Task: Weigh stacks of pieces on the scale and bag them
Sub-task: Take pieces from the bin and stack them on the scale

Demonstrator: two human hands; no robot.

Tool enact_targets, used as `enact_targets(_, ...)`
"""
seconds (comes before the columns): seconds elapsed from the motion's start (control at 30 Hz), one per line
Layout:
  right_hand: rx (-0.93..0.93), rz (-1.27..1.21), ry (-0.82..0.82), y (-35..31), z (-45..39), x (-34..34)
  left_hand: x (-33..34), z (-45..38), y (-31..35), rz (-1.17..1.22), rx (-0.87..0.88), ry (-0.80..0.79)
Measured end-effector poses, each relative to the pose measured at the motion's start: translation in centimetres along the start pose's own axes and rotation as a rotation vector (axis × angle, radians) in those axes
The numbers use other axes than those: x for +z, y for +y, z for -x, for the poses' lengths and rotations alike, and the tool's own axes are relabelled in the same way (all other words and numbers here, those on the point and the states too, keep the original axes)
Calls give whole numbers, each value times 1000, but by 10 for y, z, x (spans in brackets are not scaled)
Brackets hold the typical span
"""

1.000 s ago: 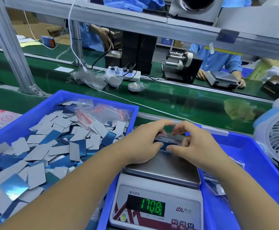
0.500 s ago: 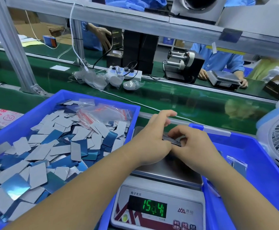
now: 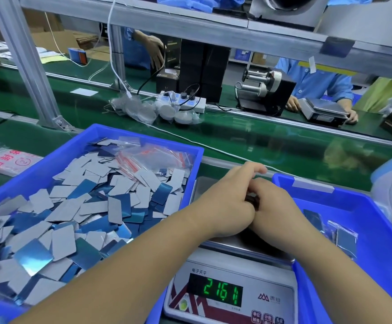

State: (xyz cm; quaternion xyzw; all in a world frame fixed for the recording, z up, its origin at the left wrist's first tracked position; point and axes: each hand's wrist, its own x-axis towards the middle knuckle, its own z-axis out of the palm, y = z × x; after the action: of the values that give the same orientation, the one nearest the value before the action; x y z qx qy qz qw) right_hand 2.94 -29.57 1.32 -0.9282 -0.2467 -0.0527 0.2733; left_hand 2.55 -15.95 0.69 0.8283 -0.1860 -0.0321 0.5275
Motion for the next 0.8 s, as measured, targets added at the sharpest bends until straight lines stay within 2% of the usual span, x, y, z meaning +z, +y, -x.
enact_targets(0.1,-6,-8,10,4,-1,-1,0,1,1,-25,33,-11)
enact_targets(0.37,-72,20,27,-7,-3,-8,-11,7,12,106,116,23)
enact_targets(0.5,13,-21,44,-1,0,-6,-19,4,8,160,57,57)
enact_targets(0.63,23,-28,-6,-4,1,0,-10,4,1,98,38,-91)
enact_targets(0.7,11,-13,-12,-4,1,0,-9,2,-1,75,51,-109)
enact_targets(0.8,24,-13,-7,0,1,-2,-19,-1,-3,157,13,-66)
